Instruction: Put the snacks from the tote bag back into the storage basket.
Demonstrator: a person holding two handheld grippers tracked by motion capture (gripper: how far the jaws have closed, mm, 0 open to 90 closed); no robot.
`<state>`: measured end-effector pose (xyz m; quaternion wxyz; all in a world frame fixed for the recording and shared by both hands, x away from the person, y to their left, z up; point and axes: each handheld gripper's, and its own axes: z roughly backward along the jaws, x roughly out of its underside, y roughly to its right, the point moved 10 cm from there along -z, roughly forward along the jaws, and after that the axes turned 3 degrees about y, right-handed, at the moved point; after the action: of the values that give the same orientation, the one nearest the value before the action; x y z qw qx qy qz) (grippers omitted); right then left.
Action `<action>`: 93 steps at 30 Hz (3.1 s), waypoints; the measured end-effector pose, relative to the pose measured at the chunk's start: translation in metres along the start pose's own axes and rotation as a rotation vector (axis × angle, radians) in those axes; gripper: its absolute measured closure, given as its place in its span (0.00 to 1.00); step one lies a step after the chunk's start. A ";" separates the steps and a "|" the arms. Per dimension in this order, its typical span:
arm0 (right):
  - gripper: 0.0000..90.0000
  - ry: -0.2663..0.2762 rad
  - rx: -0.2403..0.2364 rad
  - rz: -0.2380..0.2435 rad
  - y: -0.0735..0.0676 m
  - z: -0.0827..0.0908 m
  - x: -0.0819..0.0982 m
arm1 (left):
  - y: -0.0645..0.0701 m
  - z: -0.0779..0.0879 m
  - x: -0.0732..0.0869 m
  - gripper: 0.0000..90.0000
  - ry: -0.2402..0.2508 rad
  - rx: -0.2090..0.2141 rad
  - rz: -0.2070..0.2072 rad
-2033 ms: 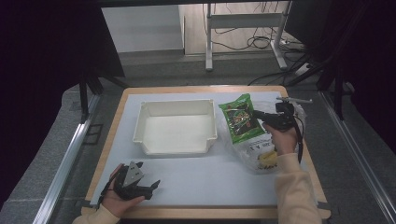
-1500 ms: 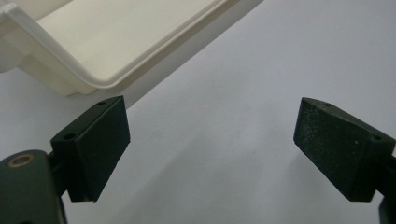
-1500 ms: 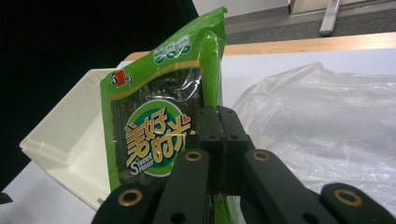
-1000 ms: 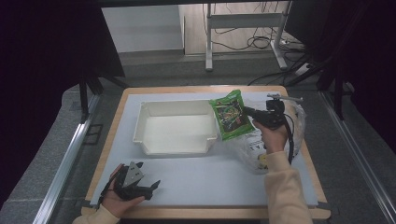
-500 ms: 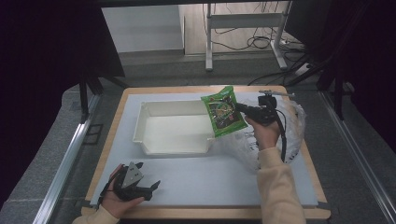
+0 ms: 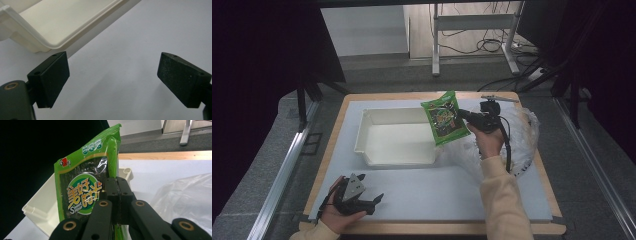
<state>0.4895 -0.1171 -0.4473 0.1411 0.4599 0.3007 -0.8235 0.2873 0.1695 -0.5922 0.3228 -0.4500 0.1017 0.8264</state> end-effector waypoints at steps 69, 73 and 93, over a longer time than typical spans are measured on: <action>1.00 -0.049 0.022 -0.007 -0.054 -0.088 0.016 | -0.001 0.003 -0.001 0.12 0.012 0.006 0.010; 1.00 -0.053 0.021 -0.007 -0.058 -0.092 0.018 | -0.002 0.003 -0.002 0.12 0.014 0.005 0.007; 1.00 -0.077 0.011 -0.011 -0.082 -0.109 0.028 | 0.000 0.005 -0.004 0.12 0.029 0.011 0.013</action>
<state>0.5059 0.0163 -0.4835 0.1453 0.4270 0.2930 -0.8430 0.2855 0.1698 -0.5859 0.3184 -0.4595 0.1142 0.8212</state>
